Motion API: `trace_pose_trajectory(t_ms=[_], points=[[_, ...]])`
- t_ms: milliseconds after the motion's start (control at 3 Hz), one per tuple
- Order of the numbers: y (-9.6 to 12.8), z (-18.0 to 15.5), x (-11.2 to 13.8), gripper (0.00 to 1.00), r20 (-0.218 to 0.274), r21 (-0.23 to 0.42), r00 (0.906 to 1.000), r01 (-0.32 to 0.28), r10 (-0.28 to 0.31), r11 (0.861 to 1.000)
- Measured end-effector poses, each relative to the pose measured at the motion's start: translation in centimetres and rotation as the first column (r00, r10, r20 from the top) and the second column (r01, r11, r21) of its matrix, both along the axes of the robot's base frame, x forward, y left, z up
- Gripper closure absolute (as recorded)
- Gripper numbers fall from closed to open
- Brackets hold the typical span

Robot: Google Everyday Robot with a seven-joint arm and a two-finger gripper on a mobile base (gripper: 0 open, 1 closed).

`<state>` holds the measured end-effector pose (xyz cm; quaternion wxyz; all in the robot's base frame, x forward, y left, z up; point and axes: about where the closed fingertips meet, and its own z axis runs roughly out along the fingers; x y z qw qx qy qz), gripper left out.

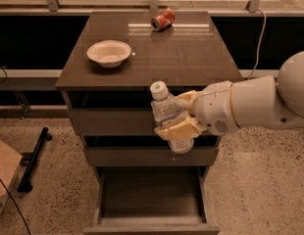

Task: Place blue plastic bottle into bottom drawer

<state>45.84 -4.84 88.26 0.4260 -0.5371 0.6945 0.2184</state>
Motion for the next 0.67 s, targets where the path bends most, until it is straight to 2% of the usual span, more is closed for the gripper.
trace_pose_trajectory(t_ms=[333, 667], points=[[0.7, -1.3, 0.3, 1.0, 0.011, -0.057, 0.9994, -0.031, 0.032, 0.998], [1.5, -4.6, 0.4, 1.0, 0.007, -0.065, 0.9978, -0.065, 0.066, 0.996]])
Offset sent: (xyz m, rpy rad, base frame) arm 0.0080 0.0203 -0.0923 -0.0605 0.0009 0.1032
